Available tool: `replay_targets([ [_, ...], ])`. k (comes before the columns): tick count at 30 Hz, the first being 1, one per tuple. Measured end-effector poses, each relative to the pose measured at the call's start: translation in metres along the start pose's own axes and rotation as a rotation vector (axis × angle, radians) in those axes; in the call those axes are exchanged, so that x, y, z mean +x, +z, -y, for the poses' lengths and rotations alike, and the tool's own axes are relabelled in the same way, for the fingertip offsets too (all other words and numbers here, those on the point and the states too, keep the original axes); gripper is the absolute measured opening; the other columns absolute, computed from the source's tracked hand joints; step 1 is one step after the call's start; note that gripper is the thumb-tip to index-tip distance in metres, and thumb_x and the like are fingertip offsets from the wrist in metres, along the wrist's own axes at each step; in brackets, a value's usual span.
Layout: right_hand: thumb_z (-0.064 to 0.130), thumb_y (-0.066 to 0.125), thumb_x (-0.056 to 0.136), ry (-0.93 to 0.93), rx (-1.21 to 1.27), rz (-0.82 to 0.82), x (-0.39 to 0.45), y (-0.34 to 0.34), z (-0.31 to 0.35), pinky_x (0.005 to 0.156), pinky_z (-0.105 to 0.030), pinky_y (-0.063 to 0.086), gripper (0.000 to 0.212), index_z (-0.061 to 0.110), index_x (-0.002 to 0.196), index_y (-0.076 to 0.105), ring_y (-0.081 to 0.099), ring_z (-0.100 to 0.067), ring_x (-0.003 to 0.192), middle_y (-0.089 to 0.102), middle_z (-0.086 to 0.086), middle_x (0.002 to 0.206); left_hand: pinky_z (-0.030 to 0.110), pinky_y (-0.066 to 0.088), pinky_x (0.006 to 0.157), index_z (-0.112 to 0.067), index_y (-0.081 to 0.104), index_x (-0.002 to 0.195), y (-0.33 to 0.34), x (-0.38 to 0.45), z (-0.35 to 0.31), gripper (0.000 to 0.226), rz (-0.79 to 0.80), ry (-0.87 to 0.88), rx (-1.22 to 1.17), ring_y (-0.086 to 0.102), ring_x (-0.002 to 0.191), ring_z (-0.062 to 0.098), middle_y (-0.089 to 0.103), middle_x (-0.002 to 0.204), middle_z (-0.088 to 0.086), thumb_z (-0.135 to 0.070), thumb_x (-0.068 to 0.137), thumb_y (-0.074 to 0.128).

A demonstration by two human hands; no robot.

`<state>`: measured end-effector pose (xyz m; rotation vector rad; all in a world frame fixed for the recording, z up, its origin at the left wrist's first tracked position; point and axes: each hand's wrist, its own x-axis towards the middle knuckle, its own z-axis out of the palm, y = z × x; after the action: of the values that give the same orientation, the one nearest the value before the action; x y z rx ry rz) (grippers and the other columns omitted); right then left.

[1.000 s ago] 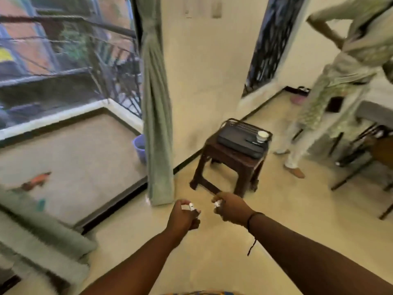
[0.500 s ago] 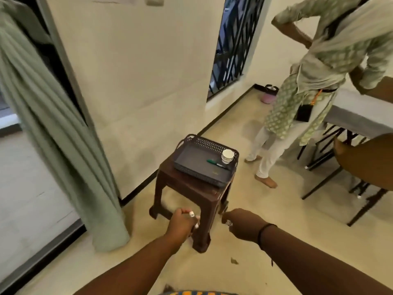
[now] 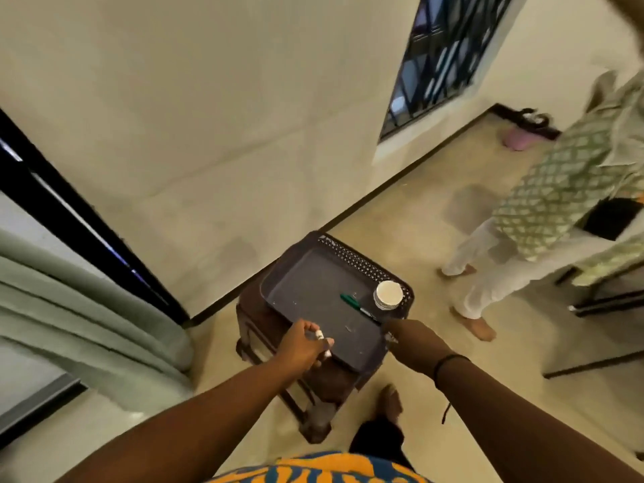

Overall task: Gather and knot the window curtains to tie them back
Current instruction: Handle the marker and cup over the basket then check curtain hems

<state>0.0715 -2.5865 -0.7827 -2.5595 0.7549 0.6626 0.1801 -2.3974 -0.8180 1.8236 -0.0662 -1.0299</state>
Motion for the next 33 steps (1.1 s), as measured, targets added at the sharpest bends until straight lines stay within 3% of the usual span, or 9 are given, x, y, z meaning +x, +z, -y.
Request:
replay_targets([
  [4,0.017,0.054,0.087,-0.210,-0.032,0.104,0.098,-0.011,-0.015,0.087,-0.029,0.044,0.035,0.021,0.122,0.056,0.056,-0.028,0.112,0.060,-0.010,0.123,0.022,0.051,0.056,-0.012,0.047,0.099,0.028,0.046,-0.011,0.024,-0.101,-0.120,-0.035,0.059,0.065,0.015,0.058,0.080,0.005,-0.010,0.085,0.067],
  [8,0.017,0.052,0.089,-0.394,-0.095,0.247,0.138,-0.007,-0.023,0.089,-0.031,0.043,0.030,0.014,0.119,0.058,0.056,-0.029,0.113,0.062,-0.013,0.120,0.016,0.046,0.042,-0.008,0.045,0.099,0.072,0.078,-0.022,0.026,-0.281,-0.232,-0.148,0.058,0.043,0.004,0.057,0.072,0.006,-0.002,0.085,0.065],
  [10,0.015,0.047,0.092,-0.448,-0.160,0.309,0.157,-0.002,-0.039,0.090,-0.035,0.044,0.029,0.009,0.118,0.057,0.057,-0.031,0.113,0.062,-0.016,0.118,0.019,0.048,0.043,-0.010,0.047,0.093,0.104,0.097,-0.024,0.026,-0.347,-0.320,-0.159,0.057,0.039,0.002,0.057,0.070,0.007,-0.001,0.082,0.068],
  [14,0.009,0.041,0.093,-0.507,-0.235,0.345,0.176,0.013,-0.054,0.088,-0.038,0.047,0.027,0.007,0.117,0.055,0.059,-0.032,0.109,0.063,-0.016,0.115,0.034,0.055,0.063,-0.019,0.049,0.081,0.139,0.111,-0.014,0.026,-0.417,-0.394,-0.112,0.066,0.071,0.029,0.064,0.082,0.015,-0.007,0.080,0.072],
  [17,0.008,0.038,0.095,-0.526,-0.245,0.356,0.184,0.021,-0.055,0.088,-0.039,0.049,0.027,0.008,0.117,0.054,0.061,-0.032,0.107,0.063,-0.014,0.114,0.025,0.049,0.057,-0.018,0.048,0.082,0.145,0.126,-0.005,0.023,-0.448,-0.415,-0.063,0.062,0.069,0.025,0.062,0.079,0.012,-0.008,0.082,0.068],
  [22,0.014,0.039,0.098,-0.544,-0.265,0.359,0.189,0.023,-0.063,0.087,-0.037,0.047,0.028,0.009,0.123,0.050,0.061,-0.030,0.106,0.064,-0.012,0.114,0.029,0.050,0.085,-0.009,0.058,0.109,0.151,0.142,0.012,0.030,-0.354,-0.444,0.122,0.063,0.100,0.027,0.066,0.106,0.011,-0.021,0.083,0.066],
  [28,0.016,0.042,0.095,-0.570,-0.299,0.364,0.178,0.016,-0.051,0.085,-0.038,0.049,0.024,0.010,0.112,0.057,0.063,-0.032,0.103,0.067,-0.013,0.110,0.028,0.047,0.079,-0.013,0.059,0.101,0.139,0.108,0.003,0.023,-0.466,-0.431,0.042,0.063,0.096,0.026,0.066,0.102,0.009,-0.023,0.082,0.068],
  [31,0.016,0.046,0.091,-0.665,-0.327,0.337,0.164,0.008,-0.012,0.087,-0.040,0.049,0.026,0.012,0.115,0.053,0.062,-0.035,0.105,0.066,-0.014,0.111,0.027,0.051,0.069,-0.021,0.057,0.092,0.119,0.063,0.003,0.010,-0.538,-0.370,0.019,0.063,0.090,0.023,0.066,0.099,0.005,-0.025,0.086,0.063],
  [33,0.019,0.047,0.090,-0.733,-0.350,0.337,0.153,0.007,0.017,0.086,-0.041,0.050,0.027,0.013,0.116,0.051,0.062,-0.034,0.105,0.065,-0.013,0.112,0.023,0.044,0.067,-0.019,0.059,0.095,0.103,0.033,0.010,0.011,-0.587,-0.356,0.088,0.060,0.090,0.019,0.065,0.101,0.004,-0.028,0.089,0.059],
])
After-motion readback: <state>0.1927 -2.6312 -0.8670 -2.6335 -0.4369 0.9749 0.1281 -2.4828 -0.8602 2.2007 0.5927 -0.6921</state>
